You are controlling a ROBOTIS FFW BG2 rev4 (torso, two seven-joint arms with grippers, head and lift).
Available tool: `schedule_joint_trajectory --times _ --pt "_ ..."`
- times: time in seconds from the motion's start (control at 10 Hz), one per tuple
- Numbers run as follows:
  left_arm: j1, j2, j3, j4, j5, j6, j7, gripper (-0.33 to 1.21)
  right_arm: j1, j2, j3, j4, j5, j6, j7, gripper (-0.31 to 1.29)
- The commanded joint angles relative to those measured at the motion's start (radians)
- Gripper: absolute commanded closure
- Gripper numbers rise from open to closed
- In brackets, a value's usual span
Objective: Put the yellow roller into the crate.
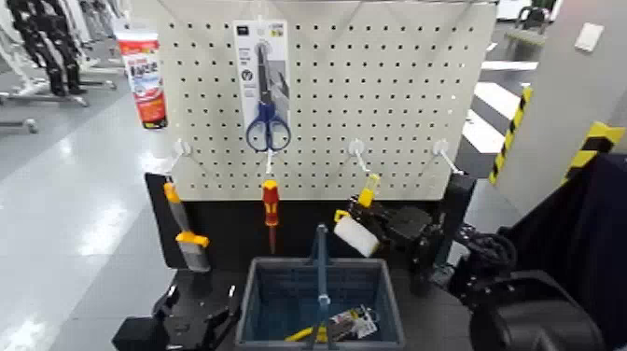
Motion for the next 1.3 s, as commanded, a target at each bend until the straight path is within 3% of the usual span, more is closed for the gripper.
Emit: schedule_joint_trajectory --times 0.1,0.3,0.5,0.9,1.1,1.3 --pt "-0.002 0.000 -0.001 0.003 0.002 0.000 0.000 0.11 0.059 0.001 -0.040 -0.099 -0.011 0.075 -0.003 1.26" --pt "-0.002 0.000 -0.001 0.003 0.002 0.000 0.000 0.11 0.114 0.010 -0.072 -0.134 -0.022 0.119 -0.003 1.26" --pt "-0.002 0.000 -0.002 0.003 0.002 0.000 0.000 0.11 0.134 0.018 -0.081 -0.108 -0.037 0.128 0.003 1.26" --pt "-0.002 0.000 -0.004 0.003 0.003 0.000 0.000 0.11 0.099 0.037 -0.040 0.150 -0.124 0.059 0.014 1.26" --pt "-0.002 0.000 -0.004 0.001 0.003 0.000 0.000 0.11 0.056 0.043 0.005 0.261 -0.132 0.029 0.024 1.26" --pt "0.000 -0.002 -0.004 0.001 0.003 0.000 0.000 0.11 0.038 0.044 0.026 0.292 -0.130 0.033 0.020 1.26"
